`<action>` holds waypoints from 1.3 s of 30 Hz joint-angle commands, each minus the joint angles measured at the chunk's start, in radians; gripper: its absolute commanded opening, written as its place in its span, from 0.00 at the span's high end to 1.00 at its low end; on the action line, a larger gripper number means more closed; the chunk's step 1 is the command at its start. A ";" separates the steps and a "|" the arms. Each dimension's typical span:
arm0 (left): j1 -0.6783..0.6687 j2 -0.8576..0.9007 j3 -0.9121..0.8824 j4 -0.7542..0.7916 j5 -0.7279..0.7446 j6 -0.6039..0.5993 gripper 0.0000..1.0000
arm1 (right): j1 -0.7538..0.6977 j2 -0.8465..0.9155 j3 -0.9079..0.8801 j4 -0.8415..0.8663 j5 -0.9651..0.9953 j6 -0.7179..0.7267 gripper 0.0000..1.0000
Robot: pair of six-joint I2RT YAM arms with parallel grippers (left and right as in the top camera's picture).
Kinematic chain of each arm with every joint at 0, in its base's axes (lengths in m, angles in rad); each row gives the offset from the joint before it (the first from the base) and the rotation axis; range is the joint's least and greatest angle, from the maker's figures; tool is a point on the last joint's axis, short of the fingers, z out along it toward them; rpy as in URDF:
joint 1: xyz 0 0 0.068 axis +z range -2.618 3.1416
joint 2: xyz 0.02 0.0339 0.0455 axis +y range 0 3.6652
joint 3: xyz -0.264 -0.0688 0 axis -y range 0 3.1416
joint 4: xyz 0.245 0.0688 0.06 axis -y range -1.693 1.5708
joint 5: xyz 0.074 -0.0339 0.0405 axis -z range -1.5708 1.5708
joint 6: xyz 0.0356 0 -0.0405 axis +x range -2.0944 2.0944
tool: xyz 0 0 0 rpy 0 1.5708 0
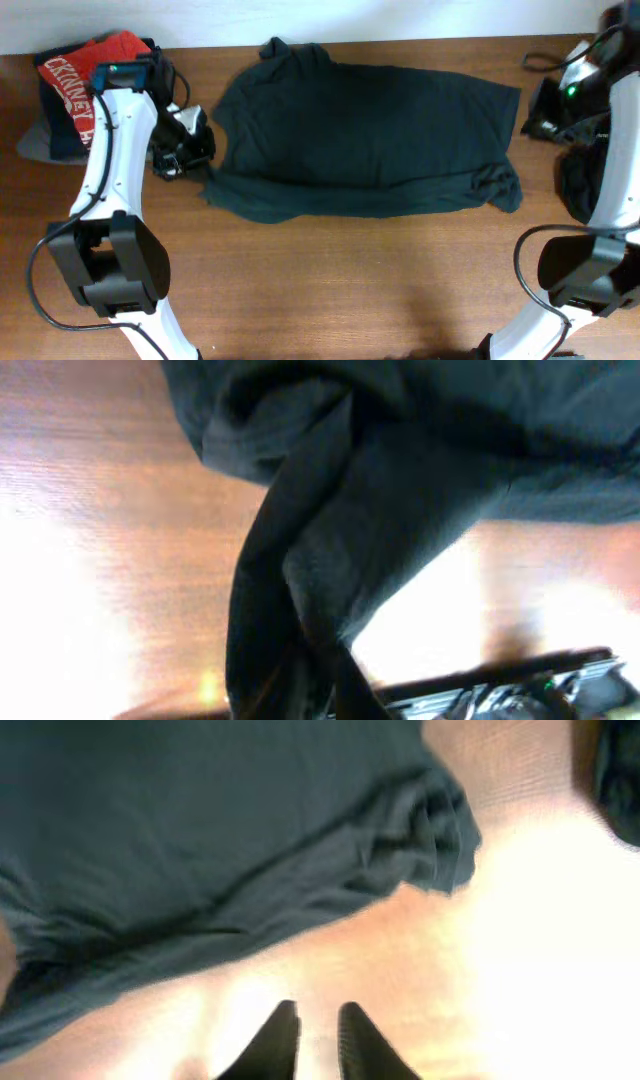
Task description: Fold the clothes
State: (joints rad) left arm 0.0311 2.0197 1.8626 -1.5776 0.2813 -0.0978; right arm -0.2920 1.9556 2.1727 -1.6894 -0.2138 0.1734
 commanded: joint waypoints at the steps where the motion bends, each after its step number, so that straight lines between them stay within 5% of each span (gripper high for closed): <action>1: 0.000 -0.016 -0.050 -0.005 0.011 0.025 0.67 | 0.004 -0.014 -0.047 0.002 0.042 -0.020 0.75; 3: -0.005 -0.016 -0.073 -0.010 0.012 0.042 0.50 | 0.004 -0.014 -0.056 0.000 0.042 -0.020 0.73; 13: -0.110 -0.016 -0.121 0.014 0.011 0.046 0.31 | 0.003 -0.014 -0.056 -0.010 0.047 -0.039 0.27; 18: -0.158 -0.016 -0.133 0.061 -0.021 -0.008 0.25 | 0.003 -0.014 -0.063 -0.010 0.050 -0.038 0.28; 23: -0.161 -0.016 -0.174 0.067 -0.179 -0.226 0.31 | 0.003 -0.020 -0.063 -0.010 0.050 -0.027 0.28; 28: -0.161 -0.021 -0.238 0.128 -0.185 -0.372 0.32 | 0.003 -0.048 -0.063 -0.010 0.055 -0.027 0.28; 39: -0.161 -0.109 -0.461 0.388 -0.185 -0.310 0.32 | 0.004 -0.061 -0.088 -0.003 0.076 -0.027 0.25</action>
State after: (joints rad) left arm -0.1333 1.9831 1.4090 -1.2129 0.1074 -0.4267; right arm -0.2920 1.9213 2.1044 -1.6928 -0.1558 0.1398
